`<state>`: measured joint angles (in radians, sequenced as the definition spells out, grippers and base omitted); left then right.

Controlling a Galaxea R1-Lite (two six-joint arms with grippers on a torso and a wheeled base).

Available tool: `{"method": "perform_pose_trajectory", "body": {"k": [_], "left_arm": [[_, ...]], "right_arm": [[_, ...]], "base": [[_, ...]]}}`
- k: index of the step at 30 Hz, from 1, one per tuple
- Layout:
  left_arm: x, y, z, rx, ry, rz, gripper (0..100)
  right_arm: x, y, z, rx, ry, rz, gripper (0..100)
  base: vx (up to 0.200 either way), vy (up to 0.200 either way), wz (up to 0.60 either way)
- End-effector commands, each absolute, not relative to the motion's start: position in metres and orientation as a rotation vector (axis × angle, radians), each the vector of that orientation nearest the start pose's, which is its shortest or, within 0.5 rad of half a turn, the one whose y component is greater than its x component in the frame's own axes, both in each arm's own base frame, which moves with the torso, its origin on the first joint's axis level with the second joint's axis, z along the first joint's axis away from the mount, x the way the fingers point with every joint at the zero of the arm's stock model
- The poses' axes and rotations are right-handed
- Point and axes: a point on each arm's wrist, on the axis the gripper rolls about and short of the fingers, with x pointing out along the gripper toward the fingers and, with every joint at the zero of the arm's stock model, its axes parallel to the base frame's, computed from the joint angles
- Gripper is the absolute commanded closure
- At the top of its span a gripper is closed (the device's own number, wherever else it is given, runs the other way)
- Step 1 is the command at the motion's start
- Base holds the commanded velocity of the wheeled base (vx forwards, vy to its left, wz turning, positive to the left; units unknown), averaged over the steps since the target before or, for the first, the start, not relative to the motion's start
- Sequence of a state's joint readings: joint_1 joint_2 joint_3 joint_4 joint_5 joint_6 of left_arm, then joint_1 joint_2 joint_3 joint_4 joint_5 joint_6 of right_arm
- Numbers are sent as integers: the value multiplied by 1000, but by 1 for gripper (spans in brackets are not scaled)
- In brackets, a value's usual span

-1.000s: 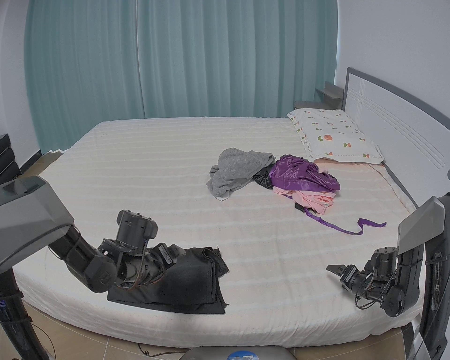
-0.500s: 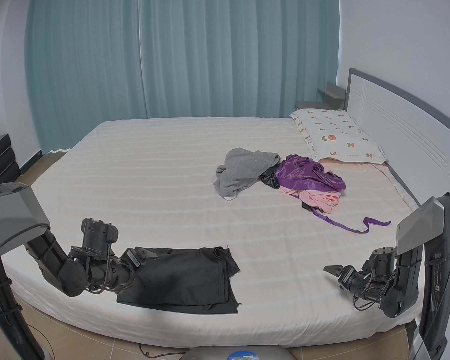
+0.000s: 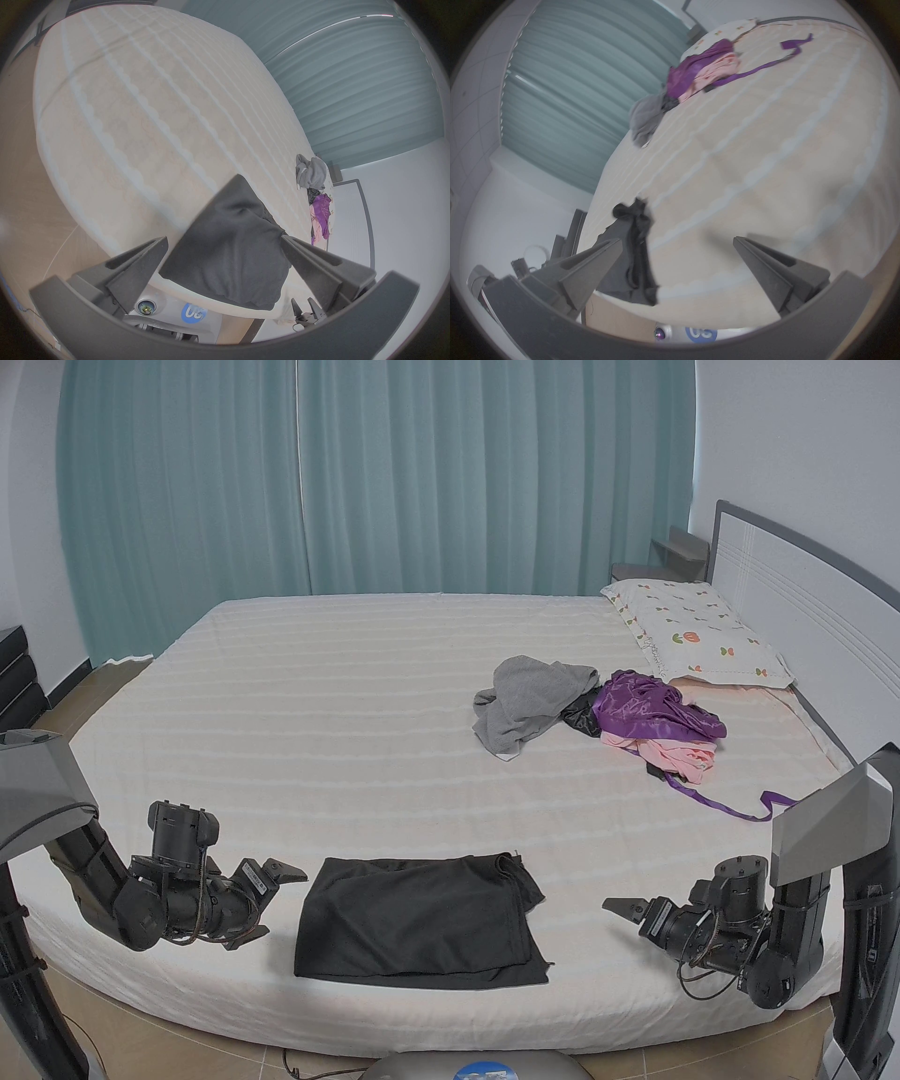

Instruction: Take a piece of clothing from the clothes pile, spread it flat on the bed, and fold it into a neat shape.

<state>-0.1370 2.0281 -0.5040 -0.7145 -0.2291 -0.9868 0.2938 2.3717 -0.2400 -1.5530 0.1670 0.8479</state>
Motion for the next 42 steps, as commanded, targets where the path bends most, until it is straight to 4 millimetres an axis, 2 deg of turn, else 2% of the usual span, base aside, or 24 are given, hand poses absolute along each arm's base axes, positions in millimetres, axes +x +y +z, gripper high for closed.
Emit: {"method": "perform_pose_trajectory", "body": {"k": [1, 8, 10, 18, 26, 33, 34, 37, 42], "left_arm": [[284, -43, 16, -960, 934, 85, 0], [284, -44, 16, -960, 929, 78, 0], [285, -46, 15, -956, 932, 74, 0], [294, -63, 11, -924, 928, 40, 0], [293, -64, 7, -915, 904, 44, 0], [293, -65, 7, -913, 903, 46, 0], [294, -65, 7, -913, 901, 45, 0], [293, -65, 7, -913, 903, 46, 0], [294, -65, 7, -915, 901, 46, 0]], "right_arm": [[253, 104, -28, 743, 732, 263, 0], [262, 115, -33, 706, 729, 307, 0], [262, 119, -44, 695, 756, 317, 0], [261, 115, -42, 614, 742, 327, 0], [262, 109, -46, 540, 729, 313, 0], [254, 113, -54, 501, 771, 325, 0], [253, 113, -54, 496, 775, 328, 100], [249, 112, -55, 477, 785, 327, 100], [245, 103, -43, 485, 762, 303, 100]], "base": [[0, 200, 0], [0, 200, 0], [0, 200, 0], [0, 0, 0], [0, 0, 0], [0, 0, 0], [0, 0, 0], [0, 0, 0], [0, 0, 0]]}}
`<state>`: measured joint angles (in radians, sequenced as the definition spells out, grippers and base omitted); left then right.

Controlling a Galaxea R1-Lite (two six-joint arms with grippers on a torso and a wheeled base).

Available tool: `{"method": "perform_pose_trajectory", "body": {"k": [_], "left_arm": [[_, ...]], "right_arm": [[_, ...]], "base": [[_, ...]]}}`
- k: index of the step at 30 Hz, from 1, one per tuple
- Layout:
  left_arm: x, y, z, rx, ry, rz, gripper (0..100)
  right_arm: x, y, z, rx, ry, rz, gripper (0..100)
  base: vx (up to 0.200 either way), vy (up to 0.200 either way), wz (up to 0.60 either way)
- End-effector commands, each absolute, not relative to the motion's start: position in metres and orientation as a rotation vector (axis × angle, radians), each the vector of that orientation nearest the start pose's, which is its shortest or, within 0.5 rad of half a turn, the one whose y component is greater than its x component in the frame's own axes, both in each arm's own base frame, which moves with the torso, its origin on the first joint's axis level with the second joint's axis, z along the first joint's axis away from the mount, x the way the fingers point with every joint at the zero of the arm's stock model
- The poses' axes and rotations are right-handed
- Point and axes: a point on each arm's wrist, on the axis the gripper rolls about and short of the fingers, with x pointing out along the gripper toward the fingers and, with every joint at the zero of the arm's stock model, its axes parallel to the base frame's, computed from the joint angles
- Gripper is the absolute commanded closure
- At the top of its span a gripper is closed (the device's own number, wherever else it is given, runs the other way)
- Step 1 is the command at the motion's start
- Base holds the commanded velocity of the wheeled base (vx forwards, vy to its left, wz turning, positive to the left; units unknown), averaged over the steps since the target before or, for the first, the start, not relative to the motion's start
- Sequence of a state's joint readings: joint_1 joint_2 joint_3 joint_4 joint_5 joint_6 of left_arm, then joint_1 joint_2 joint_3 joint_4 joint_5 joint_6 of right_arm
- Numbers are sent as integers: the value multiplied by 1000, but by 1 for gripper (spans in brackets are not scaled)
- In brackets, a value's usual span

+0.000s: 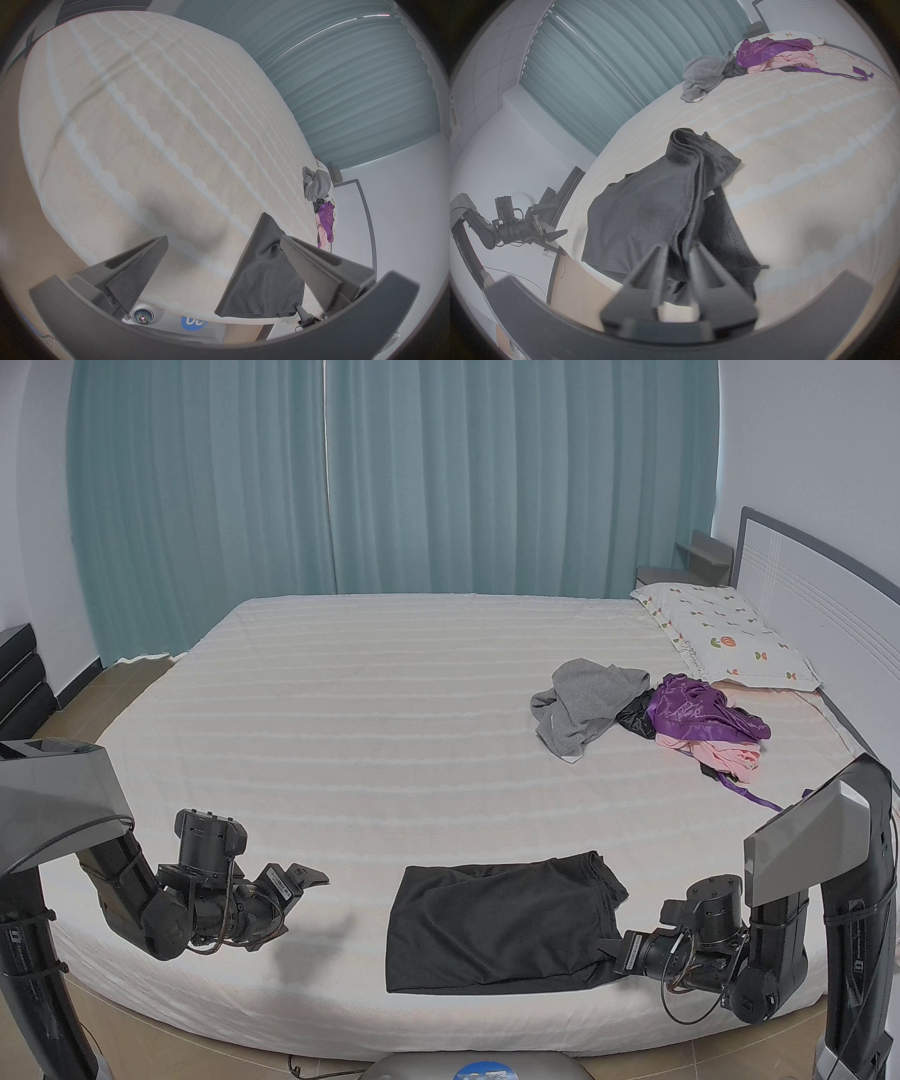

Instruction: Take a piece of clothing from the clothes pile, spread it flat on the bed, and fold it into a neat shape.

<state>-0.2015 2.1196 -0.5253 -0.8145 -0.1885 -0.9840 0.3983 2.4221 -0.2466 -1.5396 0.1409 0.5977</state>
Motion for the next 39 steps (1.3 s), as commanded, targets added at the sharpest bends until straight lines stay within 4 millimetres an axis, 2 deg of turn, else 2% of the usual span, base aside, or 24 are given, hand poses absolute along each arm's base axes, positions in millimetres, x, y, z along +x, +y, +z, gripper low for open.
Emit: {"method": "perform_pose_trajectory", "body": {"k": [1, 13, 18, 19, 24, 26, 29, 30, 31, 33, 34, 37, 39], "left_arm": [[294, -64, 7, -915, 901, 48, 0], [294, -64, 7, -915, 900, 49, 0], [294, -64, 7, -915, 900, 49, 0], [294, -64, 7, -915, 900, 49, 0], [294, -65, 7, -914, 901, 47, 0], [294, -64, 7, -915, 900, 49, 0], [294, -64, 8, -915, 898, 48, 0], [294, -64, 8, -915, 898, 48, 0], [294, -65, 7, -914, 901, 47, 0], [294, -65, 8, -914, 899, 47, 0], [294, -64, 7, -913, 900, 48, 0], [294, -65, 7, -913, 902, 48, 0], [294, -65, 7, -913, 902, 48, 0]], "right_arm": [[243, 102, -42, 485, 766, 300, 100], [222, 93, -38, 450, 819, 286, 100], [222, 89, -40, 436, 828, 274, 100], [222, 89, -41, 435, 829, 273, 0], [224, 87, -44, 427, 832, 270, 0], [231, 84, -39, 443, 792, 267, 0], [254, 84, -30, 470, 697, 275, 0], [254, 84, -30, 470, 697, 275, 0], [271, 85, -29, 483, 654, 281, 0], [288, 89, -30, 492, 642, 279, 0], [289, 89, -30, 492, 639, 280, 0], [324, 96, -28, 502, 606, 283, 0], [331, 98, -28, 502, 604, 282, 0]], "base": [[0, 0, 0], [0, 0, 0], [0, 0, 0], [0, 0, 0], [0, 0, 0], [0, 0, 0], [0, 0, 0], [0, 0, 0], [0, 0, 0], [0, 0, 0], [0, 0, 0], [0, 0, 0], [0, 0, 0]]}}
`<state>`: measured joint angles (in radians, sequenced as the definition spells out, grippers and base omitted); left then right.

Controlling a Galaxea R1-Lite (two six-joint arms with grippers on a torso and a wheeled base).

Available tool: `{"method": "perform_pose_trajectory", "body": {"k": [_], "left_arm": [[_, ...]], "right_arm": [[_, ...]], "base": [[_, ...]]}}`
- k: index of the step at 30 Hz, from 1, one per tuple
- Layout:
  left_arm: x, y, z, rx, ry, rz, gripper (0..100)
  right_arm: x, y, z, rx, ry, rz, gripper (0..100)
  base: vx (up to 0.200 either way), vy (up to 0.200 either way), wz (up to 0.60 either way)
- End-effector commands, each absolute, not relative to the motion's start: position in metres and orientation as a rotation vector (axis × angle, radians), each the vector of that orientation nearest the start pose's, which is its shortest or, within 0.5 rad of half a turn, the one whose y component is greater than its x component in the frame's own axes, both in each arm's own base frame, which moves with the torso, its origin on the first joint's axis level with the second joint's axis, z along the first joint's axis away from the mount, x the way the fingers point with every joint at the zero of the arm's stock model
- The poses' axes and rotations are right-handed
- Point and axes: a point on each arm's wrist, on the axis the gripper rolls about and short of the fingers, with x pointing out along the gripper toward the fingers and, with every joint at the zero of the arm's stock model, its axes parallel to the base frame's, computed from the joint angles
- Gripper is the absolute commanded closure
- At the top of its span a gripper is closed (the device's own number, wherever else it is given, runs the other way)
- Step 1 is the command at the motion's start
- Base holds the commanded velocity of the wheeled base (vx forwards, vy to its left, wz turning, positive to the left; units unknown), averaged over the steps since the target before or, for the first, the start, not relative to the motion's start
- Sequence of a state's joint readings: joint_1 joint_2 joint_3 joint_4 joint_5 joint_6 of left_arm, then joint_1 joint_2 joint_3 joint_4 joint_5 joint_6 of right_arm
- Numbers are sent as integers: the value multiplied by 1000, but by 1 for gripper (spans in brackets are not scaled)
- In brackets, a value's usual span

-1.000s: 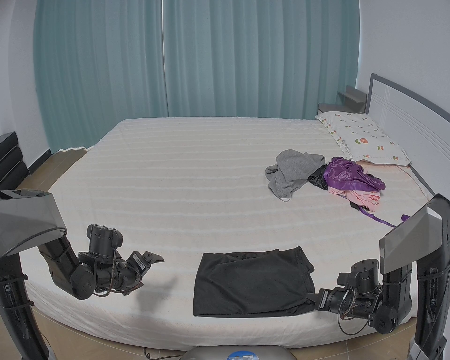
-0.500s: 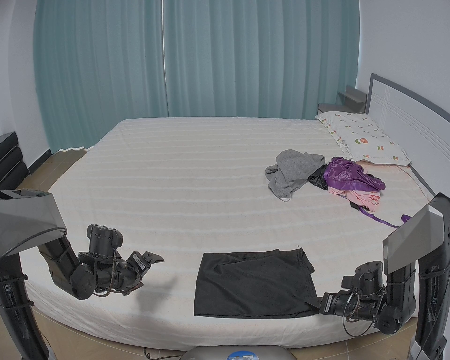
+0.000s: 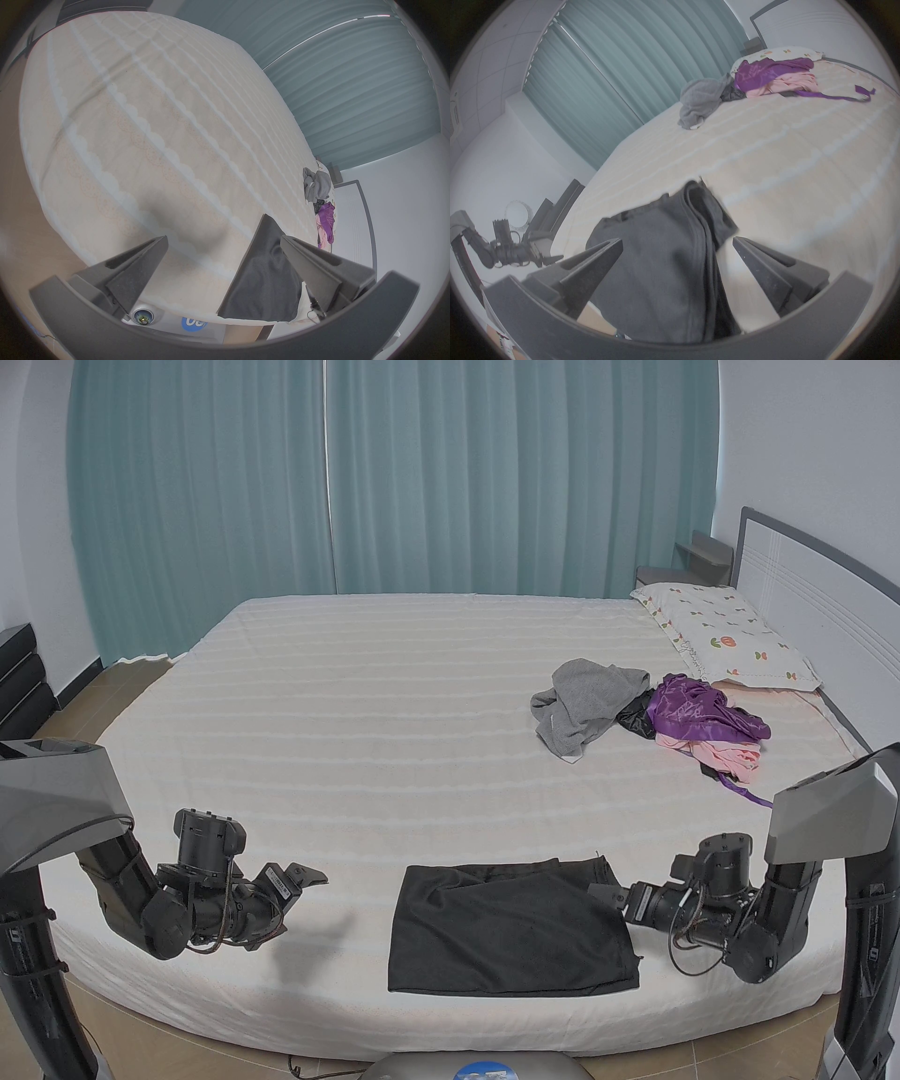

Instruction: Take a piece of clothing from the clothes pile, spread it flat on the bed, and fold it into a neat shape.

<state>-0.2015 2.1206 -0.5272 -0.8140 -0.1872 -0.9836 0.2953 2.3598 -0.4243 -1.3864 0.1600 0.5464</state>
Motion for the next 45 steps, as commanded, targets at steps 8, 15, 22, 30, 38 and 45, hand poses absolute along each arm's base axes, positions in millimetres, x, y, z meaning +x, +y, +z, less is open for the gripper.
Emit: {"method": "perform_pose_trajectory", "body": {"k": [8, 15, 22, 30, 38, 45], "left_arm": [[294, -65, 7, -913, 902, 48, 0], [294, -65, 7, -913, 902, 48, 0], [294, -65, 7, -913, 902, 48, 0], [294, -64, 6, -911, 901, 52, 0], [295, -69, 2, -889, 894, 77, 0], [295, -70, 2, -887, 893, 77, 0]], "right_arm": [[365, 105, -39, 516, 648, 259, 0], [364, 105, -42, 513, 665, 252, 100], [366, 98, -41, 519, 665, 229, 100], [377, 73, -35, 543, 629, 172, 100], [378, 72, -41, 543, 642, 167, 100], [377, 72, -41, 543, 660, 166, 0]], "base": [[0, 0, 0], [0, 0, 0], [0, 0, 0], [0, 0, 0], [0, 0, 0], [0, 0, 0]]}}
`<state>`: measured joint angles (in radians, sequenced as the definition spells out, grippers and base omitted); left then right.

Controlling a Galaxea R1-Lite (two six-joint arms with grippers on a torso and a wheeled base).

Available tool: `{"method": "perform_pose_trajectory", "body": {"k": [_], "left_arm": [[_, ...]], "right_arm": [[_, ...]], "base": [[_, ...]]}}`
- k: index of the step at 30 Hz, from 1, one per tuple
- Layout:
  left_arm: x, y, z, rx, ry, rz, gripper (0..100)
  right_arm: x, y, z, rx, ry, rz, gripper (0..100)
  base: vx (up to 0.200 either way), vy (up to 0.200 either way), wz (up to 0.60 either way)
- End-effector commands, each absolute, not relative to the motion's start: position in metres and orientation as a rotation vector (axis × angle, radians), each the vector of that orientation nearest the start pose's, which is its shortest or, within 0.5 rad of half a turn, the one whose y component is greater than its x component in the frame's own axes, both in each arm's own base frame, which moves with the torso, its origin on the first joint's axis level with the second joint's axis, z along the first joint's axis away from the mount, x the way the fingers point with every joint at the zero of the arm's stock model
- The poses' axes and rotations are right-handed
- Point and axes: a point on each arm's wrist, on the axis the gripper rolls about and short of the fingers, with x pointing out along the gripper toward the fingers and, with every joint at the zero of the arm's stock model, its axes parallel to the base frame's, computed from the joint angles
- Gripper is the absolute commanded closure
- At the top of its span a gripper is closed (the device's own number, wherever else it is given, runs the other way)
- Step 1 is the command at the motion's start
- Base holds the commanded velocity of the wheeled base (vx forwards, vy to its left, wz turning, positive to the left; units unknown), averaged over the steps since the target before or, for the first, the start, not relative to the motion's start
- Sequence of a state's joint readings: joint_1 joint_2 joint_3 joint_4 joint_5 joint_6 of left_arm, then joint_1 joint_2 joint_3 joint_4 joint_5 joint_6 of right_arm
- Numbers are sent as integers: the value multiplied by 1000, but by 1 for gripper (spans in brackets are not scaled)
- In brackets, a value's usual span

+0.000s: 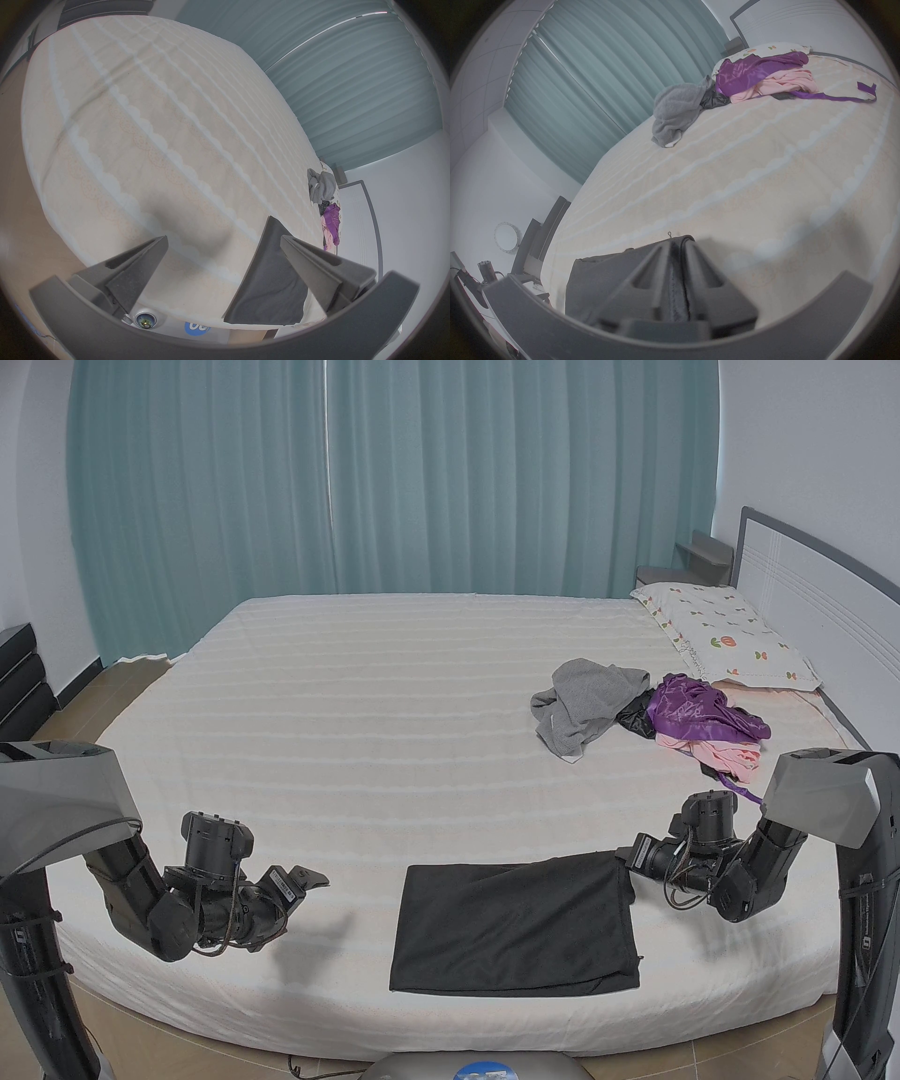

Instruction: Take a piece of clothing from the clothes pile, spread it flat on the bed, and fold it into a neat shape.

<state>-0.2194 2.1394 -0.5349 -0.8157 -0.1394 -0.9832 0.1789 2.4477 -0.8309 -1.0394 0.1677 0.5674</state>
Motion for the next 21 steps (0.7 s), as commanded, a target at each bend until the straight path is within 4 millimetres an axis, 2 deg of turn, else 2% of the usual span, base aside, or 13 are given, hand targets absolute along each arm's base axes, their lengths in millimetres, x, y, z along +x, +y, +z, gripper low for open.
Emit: {"method": "perform_pose_trajectory", "body": {"k": [1, 5, 6, 8, 13, 14, 16, 21], "left_arm": [[295, -70, 2, -887, 893, 77, 0], [295, -70, 2, -887, 893, 77, 0], [295, -70, 2, -887, 893, 77, 0], [295, -70, 2, -889, 893, 78, 0], [294, -69, 2, -888, 897, 80, 0], [293, -69, 1, -887, 899, 81, 0], [294, -69, 2, -886, 897, 81, 0], [293, -69, 1, -887, 899, 83, 0]], "right_arm": [[376, 72, -38, 545, 656, 167, 0], [365, 71, -18, 561, 641, 178, 0], [353, 73, -8, 581, 667, 234, 0], [342, 80, -2, 584, 692, 284, 0], [301, 80, 4, 572, 770, 291, 0], [282, 79, 7, 570, 805, 299, 0], [263, 79, 7, 568, 855, 319, 0], [232, 77, -3, 572, 943, 358, 0]], "base": [[0, 0, 0], [0, 0, 0], [0, 0, 0], [0, 0, 0], [0, 0, 0], [0, 0, 0], [0, 0, 0], [0, 0, 0]]}}
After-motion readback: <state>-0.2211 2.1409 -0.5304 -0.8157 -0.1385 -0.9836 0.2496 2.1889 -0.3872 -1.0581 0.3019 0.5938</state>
